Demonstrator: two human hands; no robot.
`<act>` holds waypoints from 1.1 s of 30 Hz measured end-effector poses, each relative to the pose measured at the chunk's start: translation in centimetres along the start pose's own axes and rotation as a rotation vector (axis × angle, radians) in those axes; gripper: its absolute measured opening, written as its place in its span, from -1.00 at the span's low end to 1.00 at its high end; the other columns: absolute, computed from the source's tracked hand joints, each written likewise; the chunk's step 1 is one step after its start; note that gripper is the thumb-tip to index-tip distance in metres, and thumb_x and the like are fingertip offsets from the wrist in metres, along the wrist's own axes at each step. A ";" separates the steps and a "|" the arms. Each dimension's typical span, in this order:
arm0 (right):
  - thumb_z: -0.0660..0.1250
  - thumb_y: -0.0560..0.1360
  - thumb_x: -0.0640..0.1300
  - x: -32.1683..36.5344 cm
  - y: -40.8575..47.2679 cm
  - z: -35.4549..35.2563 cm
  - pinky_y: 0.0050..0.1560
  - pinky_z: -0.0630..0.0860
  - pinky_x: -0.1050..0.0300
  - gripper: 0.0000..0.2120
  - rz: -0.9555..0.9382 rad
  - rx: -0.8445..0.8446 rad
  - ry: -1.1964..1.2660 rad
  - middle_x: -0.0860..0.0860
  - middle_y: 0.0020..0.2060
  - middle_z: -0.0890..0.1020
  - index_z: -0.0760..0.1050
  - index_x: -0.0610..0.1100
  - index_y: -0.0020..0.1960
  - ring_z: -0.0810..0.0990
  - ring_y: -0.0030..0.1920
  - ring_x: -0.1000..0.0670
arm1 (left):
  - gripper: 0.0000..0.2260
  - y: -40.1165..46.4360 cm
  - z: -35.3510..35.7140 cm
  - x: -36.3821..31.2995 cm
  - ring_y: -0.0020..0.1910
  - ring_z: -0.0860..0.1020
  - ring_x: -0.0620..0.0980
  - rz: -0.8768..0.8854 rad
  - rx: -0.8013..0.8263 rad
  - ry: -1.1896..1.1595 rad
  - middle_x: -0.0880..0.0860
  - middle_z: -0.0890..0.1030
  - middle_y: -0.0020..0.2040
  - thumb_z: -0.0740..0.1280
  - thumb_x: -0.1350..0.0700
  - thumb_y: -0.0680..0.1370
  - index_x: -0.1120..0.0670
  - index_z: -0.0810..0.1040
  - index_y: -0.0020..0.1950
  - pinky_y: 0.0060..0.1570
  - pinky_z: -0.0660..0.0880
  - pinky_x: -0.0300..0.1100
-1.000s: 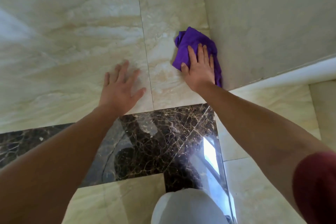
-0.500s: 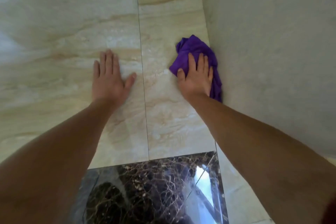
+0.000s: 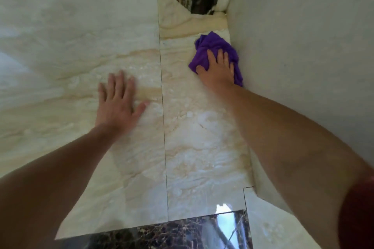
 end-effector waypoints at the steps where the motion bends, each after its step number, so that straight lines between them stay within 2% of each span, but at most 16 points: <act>1: 0.08 0.62 0.21 0.4 1.0 0.0 0.61 -0.19 -0.18 -0.30 -0.008 0.026 -0.007 -0.11 0.67 -0.10 -0.07 0.04 0.66 -0.16 0.66 -0.13 | -0.21 1.3 -0.4 1.0 0.64 -0.25 0.13 -0.039 -0.017 -0.015 0.13 -0.20 0.67 -0.16 -0.43 0.58 0.02 -0.14 0.67 0.59 -0.19 0.21; 6: 0.06 0.64 0.21 1.2 5.8 -0.7 0.61 -0.19 -0.20 -0.30 0.014 0.103 -0.014 -0.12 0.67 -0.13 -0.11 0.01 0.67 -0.19 0.66 -0.15 | -0.22 4.1 0.3 1.7 0.66 -0.15 0.13 -0.044 -0.046 0.002 0.16 -0.08 0.68 -0.13 -0.43 0.58 0.03 -0.05 0.66 0.59 -0.11 0.20; 15: 0.05 0.63 0.21 2.3 9.8 -2.0 0.62 -0.17 -0.15 -0.31 -0.018 0.018 -0.029 -0.10 0.67 -0.09 -0.08 0.04 0.66 -0.15 0.67 -0.12 | -0.27 3.9 0.3 2.1 0.66 -0.14 0.12 -0.058 -0.066 0.011 0.15 -0.08 0.68 -0.11 -0.36 0.62 0.04 -0.05 0.67 0.59 -0.08 0.20; 20: 0.11 0.60 0.20 2.9 12.7 -3.1 0.62 -0.12 -0.13 -0.30 -0.022 -0.047 0.000 -0.13 0.67 0.02 0.03 0.00 0.66 -0.07 0.66 -0.12 | -0.28 3.9 0.5 2.2 0.66 -0.15 0.11 -0.056 -0.096 0.028 0.14 -0.08 0.68 -0.09 -0.34 0.62 0.03 -0.07 0.67 0.59 -0.08 0.18; 26: 0.23 0.50 0.27 2.5 14.5 -4.9 0.59 0.10 -0.11 -0.28 -0.021 -0.132 0.064 -0.19 0.64 0.09 0.22 0.01 0.58 0.12 0.62 -0.23 | -0.28 3.9 0.2 1.9 0.66 -0.14 0.11 -0.052 -0.092 0.039 0.15 -0.07 0.68 -0.10 -0.35 0.62 0.03 -0.06 0.67 0.60 -0.11 0.16; 30: 0.19 0.52 0.28 2.6 14.2 -4.9 0.59 0.07 -0.14 -0.28 -0.023 -0.110 0.037 -0.17 0.64 0.08 0.18 0.04 0.60 0.08 0.63 -0.22 | -0.28 3.9 0.1 1.9 0.66 -0.14 0.11 -0.057 -0.102 0.033 0.15 -0.06 0.68 -0.10 -0.35 0.62 0.04 -0.03 0.67 0.60 -0.11 0.16; 33: 0.15 0.60 0.20 3.4 11.6 -3.9 0.62 0.00 -0.13 -0.35 -0.079 -0.122 -0.004 -0.16 0.64 0.11 0.14 0.01 0.63 0.04 0.64 -0.18 | -0.27 3.9 0.1 1.9 0.66 -0.14 0.11 -0.064 -0.096 0.042 0.15 -0.07 0.68 -0.12 -0.36 0.61 0.04 -0.03 0.67 0.60 -0.11 0.17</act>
Point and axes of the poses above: each hand's wrist, its own y-axis towards the middle knuckle, its own z-axis out of the palm, x = y × z, the point moved 10 cm from there along y, towards the middle knuckle
